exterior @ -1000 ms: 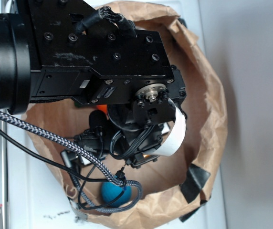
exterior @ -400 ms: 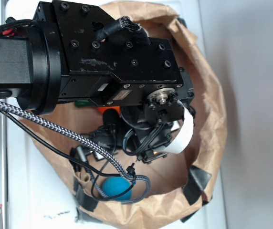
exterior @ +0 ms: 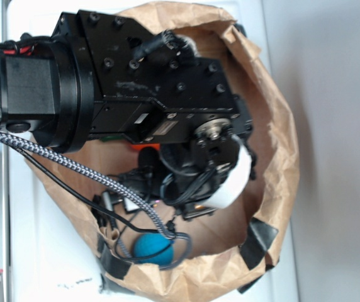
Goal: Grab the blue ball.
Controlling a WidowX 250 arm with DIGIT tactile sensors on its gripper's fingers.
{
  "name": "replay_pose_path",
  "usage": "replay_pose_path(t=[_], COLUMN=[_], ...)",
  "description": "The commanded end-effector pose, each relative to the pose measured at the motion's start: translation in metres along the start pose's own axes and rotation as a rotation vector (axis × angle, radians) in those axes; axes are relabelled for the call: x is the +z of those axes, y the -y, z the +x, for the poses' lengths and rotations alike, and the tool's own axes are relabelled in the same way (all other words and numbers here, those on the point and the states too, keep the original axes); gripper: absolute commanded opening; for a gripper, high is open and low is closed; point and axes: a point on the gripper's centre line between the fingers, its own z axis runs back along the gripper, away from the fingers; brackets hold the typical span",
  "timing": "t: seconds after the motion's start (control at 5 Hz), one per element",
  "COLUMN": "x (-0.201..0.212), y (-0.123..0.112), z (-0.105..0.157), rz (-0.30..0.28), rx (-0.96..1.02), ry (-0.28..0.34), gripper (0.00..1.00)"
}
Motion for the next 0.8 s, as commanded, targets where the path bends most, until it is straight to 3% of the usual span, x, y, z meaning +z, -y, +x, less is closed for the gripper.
replay_pose_path(t=[0.0, 0.2, 0.4, 0.6], x=[-0.003, -0.003, -0.008, -0.016], y=[0.009, 0.015, 0.018, 0.024], z=[0.023, 0.033, 0.045, 0.054], rz=[-0.007, -0.058, -0.098, -0.097], rx=[-0.205, -0.238, -0.27, -0.312], ry=[0.072, 0.136, 0.147, 0.127], gripper=[1.0, 1.0, 1.0, 1.0])
